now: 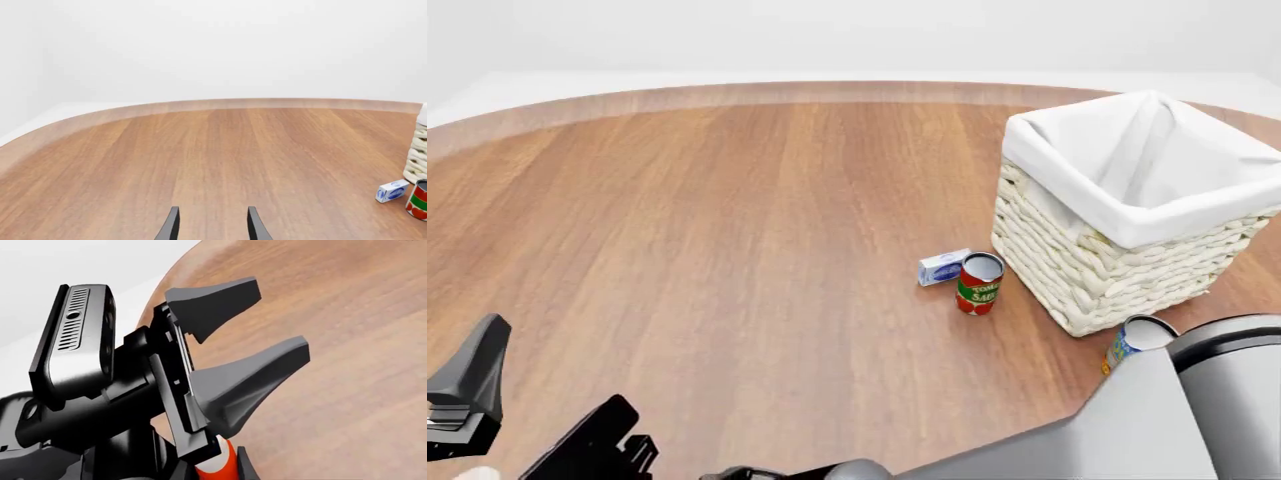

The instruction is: Pick up the ketchup, and put it in the basket.

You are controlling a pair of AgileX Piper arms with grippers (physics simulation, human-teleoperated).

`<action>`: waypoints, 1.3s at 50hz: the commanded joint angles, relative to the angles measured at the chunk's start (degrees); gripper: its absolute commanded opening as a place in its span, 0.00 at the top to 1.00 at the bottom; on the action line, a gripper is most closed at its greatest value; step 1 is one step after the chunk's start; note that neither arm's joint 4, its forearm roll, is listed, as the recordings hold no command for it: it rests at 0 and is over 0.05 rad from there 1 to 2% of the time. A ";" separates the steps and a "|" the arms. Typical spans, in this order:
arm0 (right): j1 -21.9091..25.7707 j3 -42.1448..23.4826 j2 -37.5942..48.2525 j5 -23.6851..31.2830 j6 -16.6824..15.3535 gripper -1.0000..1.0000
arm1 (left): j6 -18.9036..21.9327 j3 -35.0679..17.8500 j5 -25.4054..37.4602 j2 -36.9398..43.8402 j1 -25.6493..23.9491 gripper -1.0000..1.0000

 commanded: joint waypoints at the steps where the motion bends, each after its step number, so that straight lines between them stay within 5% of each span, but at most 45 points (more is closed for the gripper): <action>1: -0.04 0.54 0.24 -0.23 1.05 1.00 | 0.00 0.00 0.00 0.00 0.00 0.00; 21: -1.33 2.50 -3.47 -0.69 1.22 1.00 | 0.00 0.00 0.00 0.00 0.00 0.00; 65: -12.65 8.53 -8.80 -5.49 5.22 1.00 | 0.00 0.00 0.00 0.00 0.00 0.00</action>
